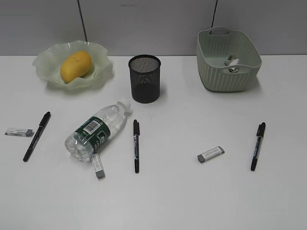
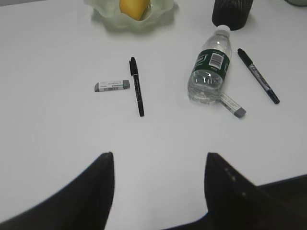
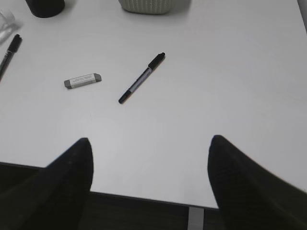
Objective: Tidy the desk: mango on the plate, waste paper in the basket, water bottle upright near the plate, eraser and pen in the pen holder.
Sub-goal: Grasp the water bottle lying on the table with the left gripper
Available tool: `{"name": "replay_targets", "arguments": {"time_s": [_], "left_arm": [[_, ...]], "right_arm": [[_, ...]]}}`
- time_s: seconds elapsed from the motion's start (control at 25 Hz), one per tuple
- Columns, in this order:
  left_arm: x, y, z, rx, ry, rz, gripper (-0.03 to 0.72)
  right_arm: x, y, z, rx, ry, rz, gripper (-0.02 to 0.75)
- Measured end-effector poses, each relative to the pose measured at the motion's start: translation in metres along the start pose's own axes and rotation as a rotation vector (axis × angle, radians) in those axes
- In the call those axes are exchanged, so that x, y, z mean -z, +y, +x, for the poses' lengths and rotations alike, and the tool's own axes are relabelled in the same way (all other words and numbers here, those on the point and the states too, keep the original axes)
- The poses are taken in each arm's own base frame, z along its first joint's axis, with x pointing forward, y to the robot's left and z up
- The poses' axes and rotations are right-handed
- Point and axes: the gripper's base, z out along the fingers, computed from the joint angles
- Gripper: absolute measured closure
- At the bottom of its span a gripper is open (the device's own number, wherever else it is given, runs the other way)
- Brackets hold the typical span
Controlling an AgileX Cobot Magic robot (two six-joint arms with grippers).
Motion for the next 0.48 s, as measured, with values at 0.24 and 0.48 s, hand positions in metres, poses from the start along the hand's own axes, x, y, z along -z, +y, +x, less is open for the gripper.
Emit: {"name": "replay_targets", "arguments": {"time_s": [0.24,0.48], "left_arm": [[-0.015,0.003,-0.024,0.014,0.039,0.004,0.236],[-0.048,0.005,-0.065,-0.023,0.064,0.034,0.225]], "right_arm": [[-0.011,-0.003,0.012,0.019,0.058,0.038,0.154],[-0.013,-0.004,0.014,0.021,0.065,0.040,0.154]]}}
